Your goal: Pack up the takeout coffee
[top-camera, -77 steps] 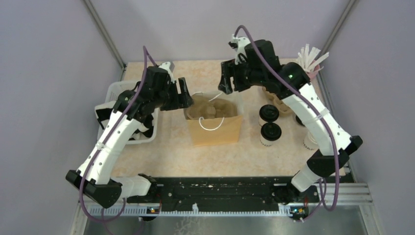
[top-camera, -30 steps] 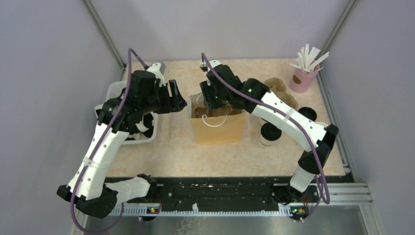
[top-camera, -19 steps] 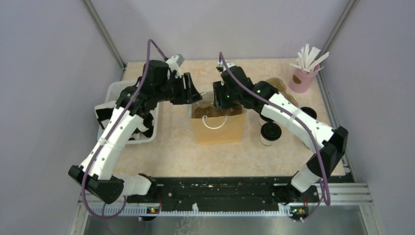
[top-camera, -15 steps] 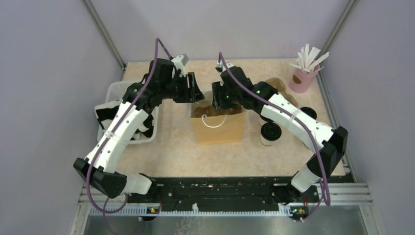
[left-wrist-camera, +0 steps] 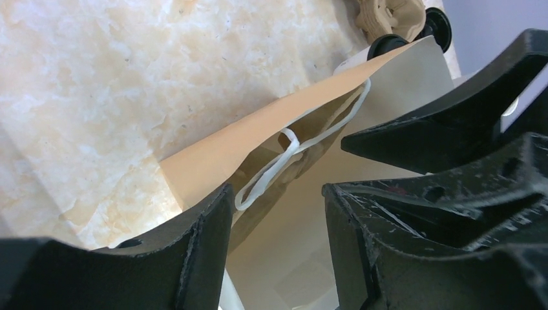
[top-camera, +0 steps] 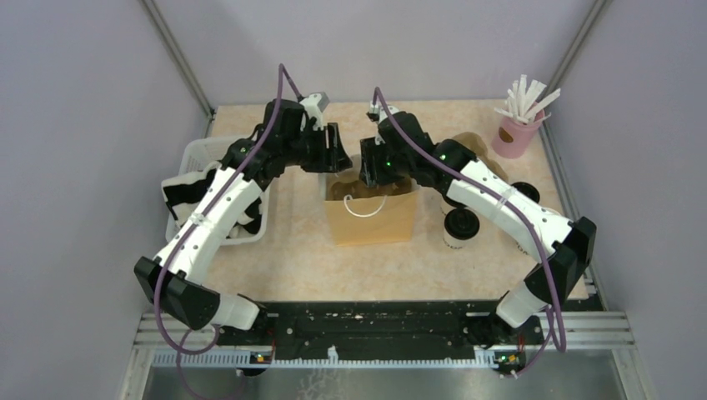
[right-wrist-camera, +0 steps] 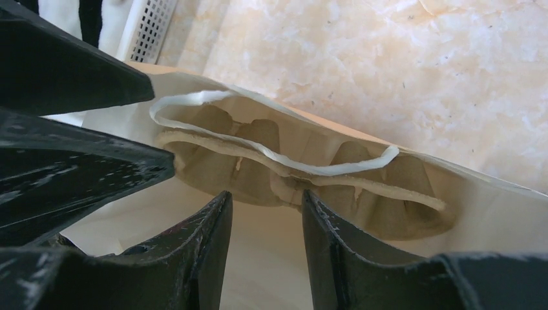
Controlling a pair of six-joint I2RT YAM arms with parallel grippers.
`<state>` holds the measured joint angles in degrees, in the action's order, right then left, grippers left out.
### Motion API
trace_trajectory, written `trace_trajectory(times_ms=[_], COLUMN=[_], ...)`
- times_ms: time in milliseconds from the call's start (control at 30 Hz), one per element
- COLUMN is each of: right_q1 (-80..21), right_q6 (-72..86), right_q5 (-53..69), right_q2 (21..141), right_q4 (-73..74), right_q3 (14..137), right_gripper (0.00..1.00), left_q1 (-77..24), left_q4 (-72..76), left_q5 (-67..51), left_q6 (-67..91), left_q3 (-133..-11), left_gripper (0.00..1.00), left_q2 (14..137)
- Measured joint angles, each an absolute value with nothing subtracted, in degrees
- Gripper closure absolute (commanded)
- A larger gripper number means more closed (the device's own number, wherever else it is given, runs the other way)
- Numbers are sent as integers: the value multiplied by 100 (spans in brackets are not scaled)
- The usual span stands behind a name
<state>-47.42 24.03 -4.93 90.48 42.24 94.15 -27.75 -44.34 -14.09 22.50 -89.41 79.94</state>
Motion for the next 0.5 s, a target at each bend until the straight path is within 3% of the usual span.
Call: trace_trajectory(times_ms=[233, 500], right_q1=[-4665, -4630], right_q6=[2359, 2355], right_q5=[-375, -261], right_q2=[9048, 9035], right_q4=[4209, 4110], right_q3=[9408, 9111], right_gripper=[56, 57], left_q1=[-2775, -2775], left_q4=[-4303, -4202], left_q5=[-1413, -1444], left_q6=[2252, 2307], left_q3=[-8709, -8700], left_gripper=[46, 79], left_q2=[8095, 8180])
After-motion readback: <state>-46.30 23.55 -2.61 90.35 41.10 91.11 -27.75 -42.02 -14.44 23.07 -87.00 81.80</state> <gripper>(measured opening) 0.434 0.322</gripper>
